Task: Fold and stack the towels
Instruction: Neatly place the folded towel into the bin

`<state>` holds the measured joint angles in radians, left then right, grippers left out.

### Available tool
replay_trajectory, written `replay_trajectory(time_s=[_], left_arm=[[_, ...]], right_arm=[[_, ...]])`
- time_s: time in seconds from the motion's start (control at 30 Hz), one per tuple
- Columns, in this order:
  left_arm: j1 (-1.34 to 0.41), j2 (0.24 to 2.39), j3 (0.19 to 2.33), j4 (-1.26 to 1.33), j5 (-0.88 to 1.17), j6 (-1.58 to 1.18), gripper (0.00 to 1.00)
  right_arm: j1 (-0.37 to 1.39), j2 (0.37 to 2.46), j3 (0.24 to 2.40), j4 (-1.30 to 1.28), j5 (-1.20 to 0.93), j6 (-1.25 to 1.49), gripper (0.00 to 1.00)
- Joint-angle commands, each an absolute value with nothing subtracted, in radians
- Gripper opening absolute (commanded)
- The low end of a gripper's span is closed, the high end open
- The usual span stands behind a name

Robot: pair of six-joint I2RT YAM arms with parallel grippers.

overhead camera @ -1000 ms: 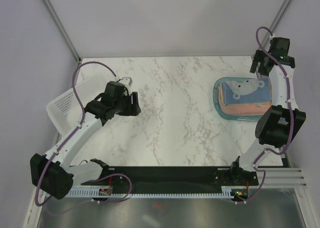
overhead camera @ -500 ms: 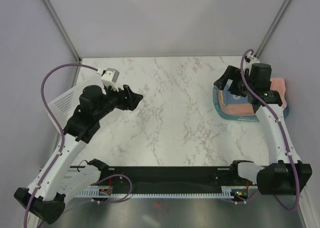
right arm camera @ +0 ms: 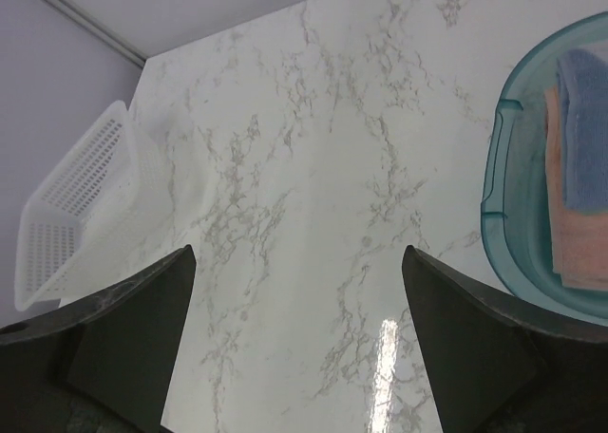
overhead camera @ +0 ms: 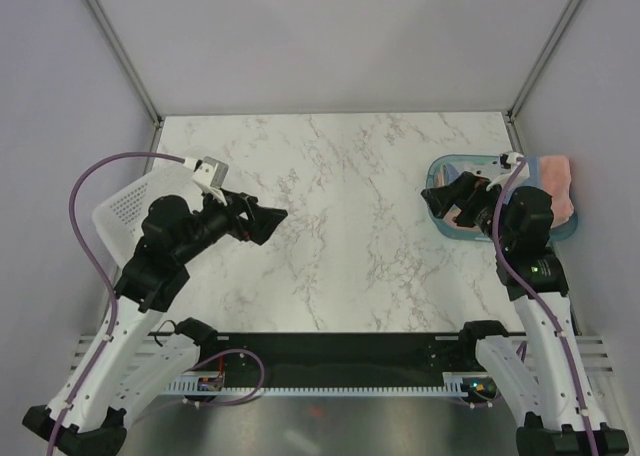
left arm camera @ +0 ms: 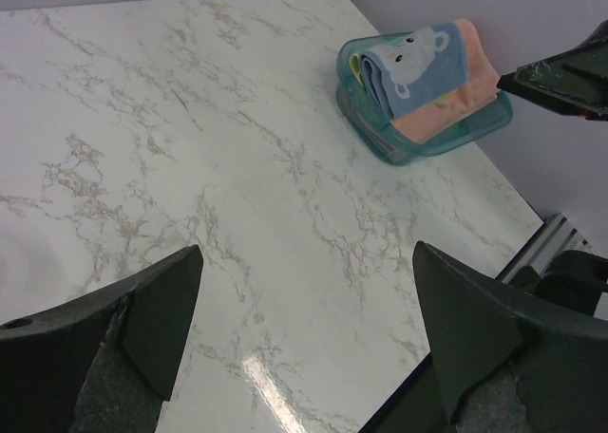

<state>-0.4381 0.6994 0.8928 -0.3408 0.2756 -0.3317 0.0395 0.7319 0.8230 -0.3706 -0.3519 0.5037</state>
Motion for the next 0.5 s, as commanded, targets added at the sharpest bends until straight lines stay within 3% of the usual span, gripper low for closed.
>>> replay_trajectory(time_s=[0.0, 0.47], left_arm=[[-0.437, 0.658, 0.879, -0.298, 0.331, -0.351, 1.00], [-0.437, 0.621, 0.894, -0.319, 0.311, -0.351, 1.00]], right_arm=[[0.041, 0.715, 0.841, -0.321, -0.310, 0.509, 0.98], [0.040, 0.732, 0.897, -0.334, -0.359, 0.488, 0.98]])
